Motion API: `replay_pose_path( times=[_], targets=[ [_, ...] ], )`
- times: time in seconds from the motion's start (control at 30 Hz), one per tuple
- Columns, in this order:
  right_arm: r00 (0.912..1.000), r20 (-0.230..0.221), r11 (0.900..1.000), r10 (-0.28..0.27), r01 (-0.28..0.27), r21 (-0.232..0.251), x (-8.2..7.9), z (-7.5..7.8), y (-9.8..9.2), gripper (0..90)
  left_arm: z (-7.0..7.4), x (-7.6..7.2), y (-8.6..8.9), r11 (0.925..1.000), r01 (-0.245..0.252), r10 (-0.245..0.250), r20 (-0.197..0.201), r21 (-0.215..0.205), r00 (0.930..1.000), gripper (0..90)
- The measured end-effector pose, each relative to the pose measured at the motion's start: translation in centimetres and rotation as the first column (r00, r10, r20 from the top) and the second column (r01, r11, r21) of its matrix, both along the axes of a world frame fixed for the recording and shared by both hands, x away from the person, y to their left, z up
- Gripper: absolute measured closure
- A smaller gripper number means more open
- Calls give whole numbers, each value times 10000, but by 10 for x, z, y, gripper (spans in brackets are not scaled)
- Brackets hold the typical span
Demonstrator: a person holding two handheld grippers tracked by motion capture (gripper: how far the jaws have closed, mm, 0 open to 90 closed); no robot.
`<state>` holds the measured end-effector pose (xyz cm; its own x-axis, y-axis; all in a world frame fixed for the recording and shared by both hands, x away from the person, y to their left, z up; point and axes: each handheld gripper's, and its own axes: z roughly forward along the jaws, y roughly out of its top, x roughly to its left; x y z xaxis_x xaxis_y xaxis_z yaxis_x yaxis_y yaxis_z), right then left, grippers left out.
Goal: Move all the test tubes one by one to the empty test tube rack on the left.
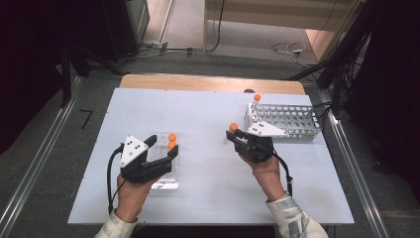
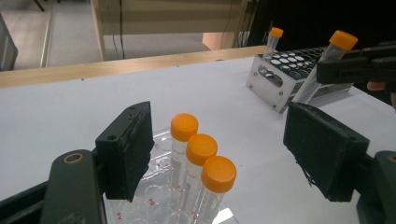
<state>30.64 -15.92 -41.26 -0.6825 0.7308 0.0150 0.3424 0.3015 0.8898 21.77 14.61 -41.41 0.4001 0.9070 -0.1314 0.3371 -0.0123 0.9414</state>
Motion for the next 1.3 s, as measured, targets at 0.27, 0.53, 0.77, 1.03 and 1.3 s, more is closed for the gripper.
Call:
replay_pose_path(
  times=[0.27, 0.53, 0.77, 1.03, 1.3],
  targets=[
    [9984, -191, 9985, 531, -534, -149, -11, -7, 12, 718, 1, -1, -1, 10000, 68, -68, 32, -23, 10000, 238],
    [9929, -312, 9928, 1151, -1161, -301, -22, -14, 27, 718, 5, -6, -6, 9994, 351, -351, 171, -18, 9992, 240],
    [9851, -444, 9843, 1659, -1682, -530, -32, -20, 39, 718, 6, -9, -14, 9973, 725, -726, 163, 58, 9972, 240],
    [9730, -650, 9722, 2215, -2256, -634, -42, -24, 52, 718, 5, -12, -24, 9934, 1127, -1131, 149, 232, 9935, 242],
    [9642, -770, 9621, 2536, -2597, -827, -48, -30, 61, 717, 1, -14, -36, 9833, 1650, -1663, 105, 766, 9860, 301]
  ],
)
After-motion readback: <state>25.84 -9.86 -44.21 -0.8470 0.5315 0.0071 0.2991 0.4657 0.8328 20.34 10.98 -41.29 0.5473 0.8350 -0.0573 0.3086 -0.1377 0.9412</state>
